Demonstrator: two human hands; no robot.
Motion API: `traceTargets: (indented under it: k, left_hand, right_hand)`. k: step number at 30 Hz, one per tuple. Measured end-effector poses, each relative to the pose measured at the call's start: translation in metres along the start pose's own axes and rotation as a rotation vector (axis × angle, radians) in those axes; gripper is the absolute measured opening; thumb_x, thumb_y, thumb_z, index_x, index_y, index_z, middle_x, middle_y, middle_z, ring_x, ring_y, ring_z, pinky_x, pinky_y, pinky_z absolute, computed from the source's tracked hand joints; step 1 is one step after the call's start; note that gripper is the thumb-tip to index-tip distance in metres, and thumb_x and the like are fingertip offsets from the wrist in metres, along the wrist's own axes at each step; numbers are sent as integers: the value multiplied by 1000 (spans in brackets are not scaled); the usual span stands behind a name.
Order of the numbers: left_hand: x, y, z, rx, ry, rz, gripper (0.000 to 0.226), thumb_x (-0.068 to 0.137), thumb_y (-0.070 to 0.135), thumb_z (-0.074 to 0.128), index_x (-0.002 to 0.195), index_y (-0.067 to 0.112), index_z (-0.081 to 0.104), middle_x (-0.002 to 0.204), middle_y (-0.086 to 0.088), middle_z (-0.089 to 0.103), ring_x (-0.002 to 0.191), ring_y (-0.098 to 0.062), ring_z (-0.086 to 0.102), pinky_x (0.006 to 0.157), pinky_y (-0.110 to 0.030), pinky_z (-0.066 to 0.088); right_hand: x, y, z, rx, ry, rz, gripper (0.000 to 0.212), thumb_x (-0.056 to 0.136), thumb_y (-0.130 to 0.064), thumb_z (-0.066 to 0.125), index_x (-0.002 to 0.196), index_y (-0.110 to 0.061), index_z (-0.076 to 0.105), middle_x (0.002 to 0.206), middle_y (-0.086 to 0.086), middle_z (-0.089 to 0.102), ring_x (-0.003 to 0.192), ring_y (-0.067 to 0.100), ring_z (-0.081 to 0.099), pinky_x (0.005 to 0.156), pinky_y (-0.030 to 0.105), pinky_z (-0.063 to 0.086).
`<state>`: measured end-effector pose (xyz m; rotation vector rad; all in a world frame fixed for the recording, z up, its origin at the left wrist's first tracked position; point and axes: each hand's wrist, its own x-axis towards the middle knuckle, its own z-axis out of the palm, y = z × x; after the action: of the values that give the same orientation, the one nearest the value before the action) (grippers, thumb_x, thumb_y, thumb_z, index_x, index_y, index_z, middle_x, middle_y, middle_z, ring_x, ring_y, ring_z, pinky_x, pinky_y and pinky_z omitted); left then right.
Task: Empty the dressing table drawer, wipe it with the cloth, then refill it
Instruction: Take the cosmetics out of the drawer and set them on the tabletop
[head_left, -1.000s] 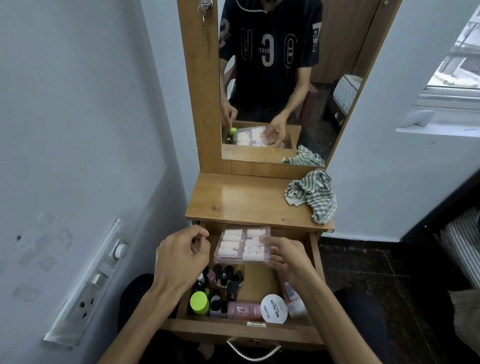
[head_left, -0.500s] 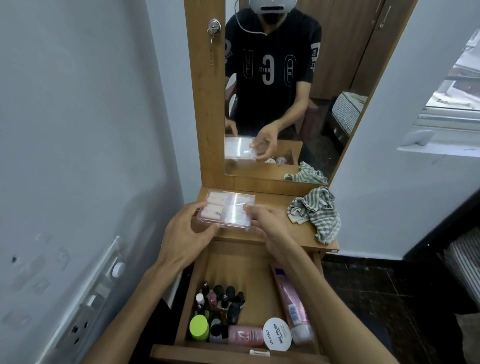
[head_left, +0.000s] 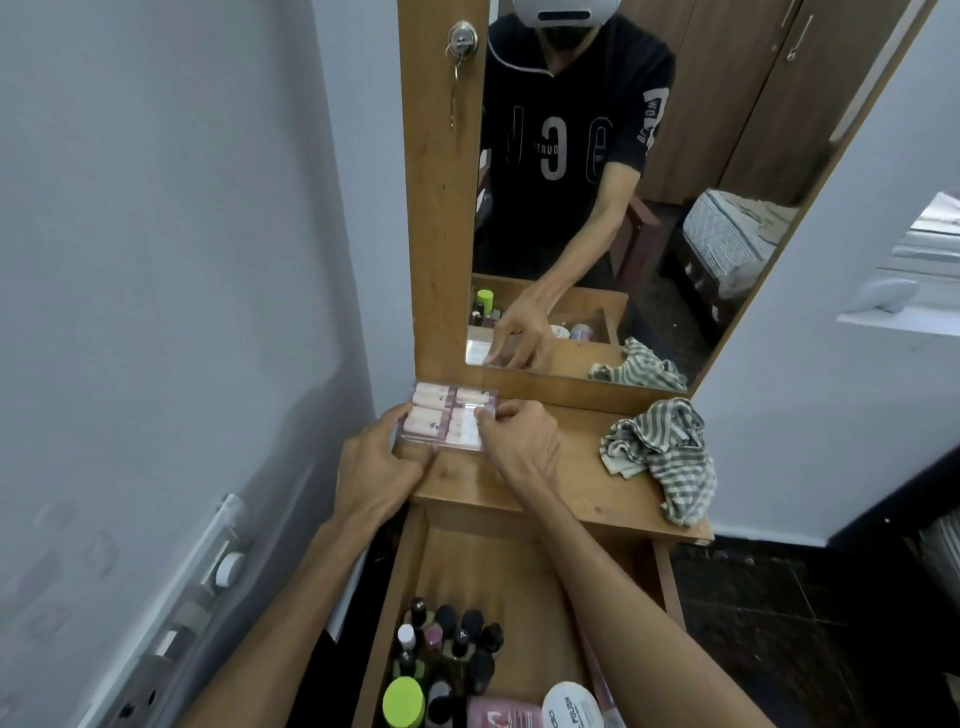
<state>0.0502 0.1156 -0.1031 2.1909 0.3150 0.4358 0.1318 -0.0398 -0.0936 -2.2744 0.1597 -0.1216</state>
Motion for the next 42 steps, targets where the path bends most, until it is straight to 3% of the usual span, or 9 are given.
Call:
traceTargets:
  k: [5,10,13,16,20,23,33,38,42]
  left_hand:
    - [-1,2,-5,78,-26,63,59,89,31,75,145,28,54,138,0,65,122,-24,61,99,-30,46]
    - [-24,9,-6,129,36,121,61,88,34,72,143,14,53,149,-10,52,140,-24,40,113,-38,31]
    - [-46,6,-13,82,151,278,34,85,37,64,113,18,69,120,3,67,114,-17,55,102,-41,47]
    - [-70,4,-23,52,-8,383,10,83,22,67,90,24,72,93,18,68,90,-6,60,86,-41,53]
    - [-92,-9,-33,213,-342,401,21,72,21,69,88,35,72,88,22,66,93,0,56,82,-30,41]
    - [-95,-16,-37,385,-460,393,28,68,28,71,95,35,74,93,24,64,94,3,47,81,-28,31]
    - [-95,-14,-30,561,-580,397,27,72,29,73,98,35,75,100,21,69,92,1,42,79,-27,24]
    - [-97,-17,-26,533,-565,417,19,76,30,73,94,34,77,95,20,70,89,0,44,79,-17,24]
    - [-92,-17,-32,471,-499,425,16,74,29,74,89,34,76,86,23,66,84,2,45,77,-22,24]
  right_hand:
    - [-1,3,1,13,10,-70,30,86,-46,67,76,-18,74,74,-5,72,76,20,70,73,41,60]
    - [-36,9,-22,79,77,-219,23,93,-46,65,101,-24,71,91,-7,68,85,11,62,74,30,50]
    - [-73,24,-52,153,9,-379,15,93,-31,70,104,-24,77,83,-14,68,75,4,62,68,20,51]
    - [-103,50,-81,169,-277,-475,17,88,-16,71,101,-22,80,78,-13,71,70,4,65,64,18,54]
    - [-126,79,-93,-84,-558,-516,27,82,-21,69,105,-26,80,90,-13,77,80,4,70,75,31,62]
    - [-134,80,-89,-220,-662,-536,33,83,-16,69,113,-27,80,107,-10,78,94,5,70,86,29,61]
    - [-130,65,-68,-448,-697,-538,37,77,-15,69,112,-23,78,109,-1,78,103,27,69,88,39,58]
    - [-128,66,-58,-473,-710,-540,30,77,-14,70,104,-19,80,98,-2,78,95,29,71,86,44,61]
    - [-123,64,-58,-444,-691,-551,22,77,-20,74,98,-18,80,92,-4,78,88,23,72,84,42,62]
